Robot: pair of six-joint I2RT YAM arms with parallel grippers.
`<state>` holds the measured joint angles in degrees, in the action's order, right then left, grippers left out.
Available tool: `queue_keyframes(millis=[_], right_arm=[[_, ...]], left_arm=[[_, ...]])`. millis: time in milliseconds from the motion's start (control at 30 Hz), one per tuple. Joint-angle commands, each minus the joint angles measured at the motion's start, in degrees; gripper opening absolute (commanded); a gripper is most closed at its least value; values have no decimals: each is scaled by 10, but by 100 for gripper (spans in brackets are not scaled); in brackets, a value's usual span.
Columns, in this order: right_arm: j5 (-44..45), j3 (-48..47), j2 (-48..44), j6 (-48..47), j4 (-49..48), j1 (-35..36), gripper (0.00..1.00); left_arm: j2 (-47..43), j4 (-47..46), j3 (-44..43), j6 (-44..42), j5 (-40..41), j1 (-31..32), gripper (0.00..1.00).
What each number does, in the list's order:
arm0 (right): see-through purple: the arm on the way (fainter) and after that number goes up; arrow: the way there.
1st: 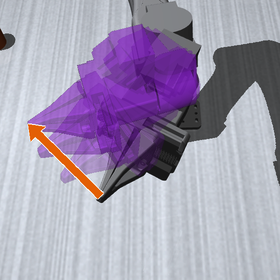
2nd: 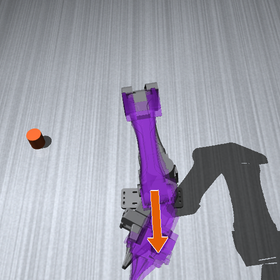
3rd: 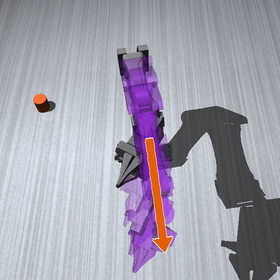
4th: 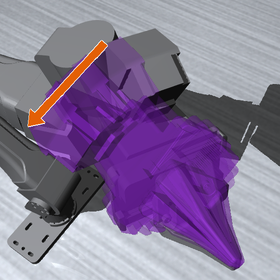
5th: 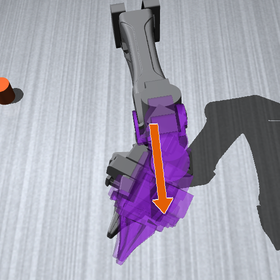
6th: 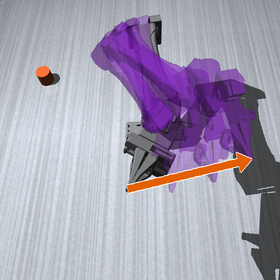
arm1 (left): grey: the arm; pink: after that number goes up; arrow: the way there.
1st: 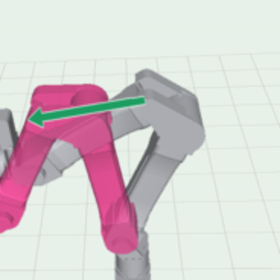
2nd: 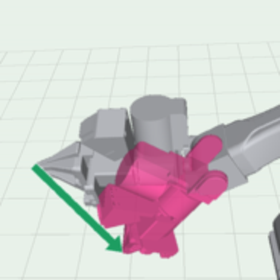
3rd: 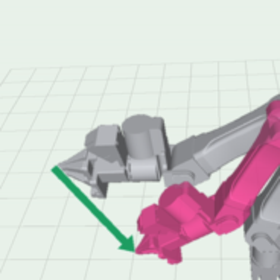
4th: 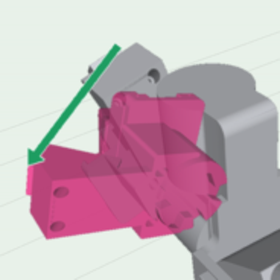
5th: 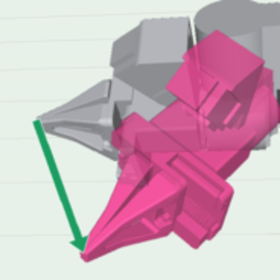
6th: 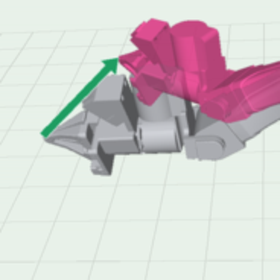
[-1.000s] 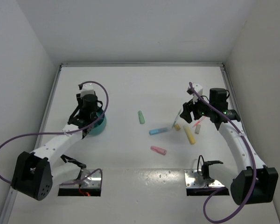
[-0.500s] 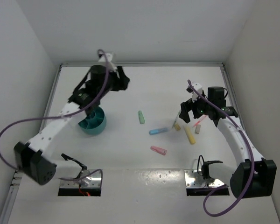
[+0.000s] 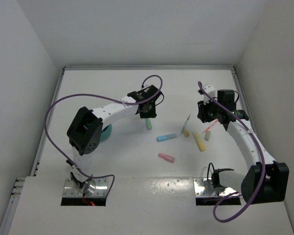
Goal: Sort the stationery into containers
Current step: Pick up the stationery from the center of the board.
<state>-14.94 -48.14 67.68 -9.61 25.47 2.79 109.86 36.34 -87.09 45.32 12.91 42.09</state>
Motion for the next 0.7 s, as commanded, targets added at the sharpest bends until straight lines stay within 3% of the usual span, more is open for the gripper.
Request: queue_keyframes(millis=[0,67,667], right_arm=[[19,-24,3,10,-22,3,33],[19,-24,-3,10,-22,3,33],[25,-24,-8,10,-22,3,35]], left_arm=[[16,29,-33,49,31,14,42],[39,36,-41,50,31,14,48],[124,64,-97,32,52,-9,50]])
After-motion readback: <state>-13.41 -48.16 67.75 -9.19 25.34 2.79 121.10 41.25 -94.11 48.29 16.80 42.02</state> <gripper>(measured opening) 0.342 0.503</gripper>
